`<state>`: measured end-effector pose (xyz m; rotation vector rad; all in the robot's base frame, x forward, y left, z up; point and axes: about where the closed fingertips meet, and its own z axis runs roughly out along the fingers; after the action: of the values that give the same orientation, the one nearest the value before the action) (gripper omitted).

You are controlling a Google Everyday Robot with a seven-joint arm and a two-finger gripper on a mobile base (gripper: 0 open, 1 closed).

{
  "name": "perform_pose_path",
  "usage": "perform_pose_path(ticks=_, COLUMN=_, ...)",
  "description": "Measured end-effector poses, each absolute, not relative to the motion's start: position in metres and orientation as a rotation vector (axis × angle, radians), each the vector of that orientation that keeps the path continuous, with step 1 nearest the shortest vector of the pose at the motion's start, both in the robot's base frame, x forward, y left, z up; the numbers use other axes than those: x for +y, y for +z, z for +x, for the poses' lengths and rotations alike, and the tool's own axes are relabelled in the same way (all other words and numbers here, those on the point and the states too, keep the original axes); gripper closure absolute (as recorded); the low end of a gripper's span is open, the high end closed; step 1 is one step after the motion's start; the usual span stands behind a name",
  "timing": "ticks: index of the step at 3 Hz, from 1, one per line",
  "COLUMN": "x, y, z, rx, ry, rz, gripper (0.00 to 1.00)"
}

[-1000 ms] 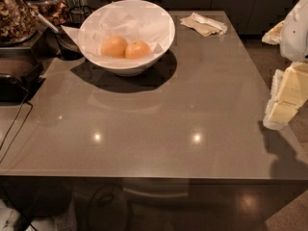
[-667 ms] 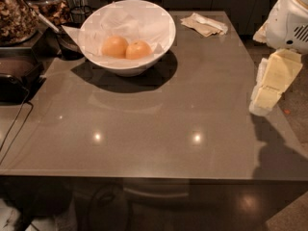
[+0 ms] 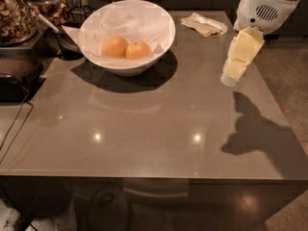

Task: Pick orange from white bowl

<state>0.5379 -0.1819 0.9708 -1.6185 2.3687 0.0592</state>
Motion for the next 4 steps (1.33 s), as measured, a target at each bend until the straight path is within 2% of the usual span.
perform_pose_path(ticks=1, x=-0.172, y=0.977, z=0.553, rx=2.314, ry=0.076, rz=-1.588, gripper=0.00)
perform_pose_path(ticks=2, x=-0.134, y=1.006, z=0.607, rx=2.240, ry=0.127, rz=-1.560, gripper=0.00)
perform_pose_path(ticks=4, x=-0.127, y=1.014, z=0.625, rx=2.193, ry=0.128, rz=-1.499, gripper=0.00)
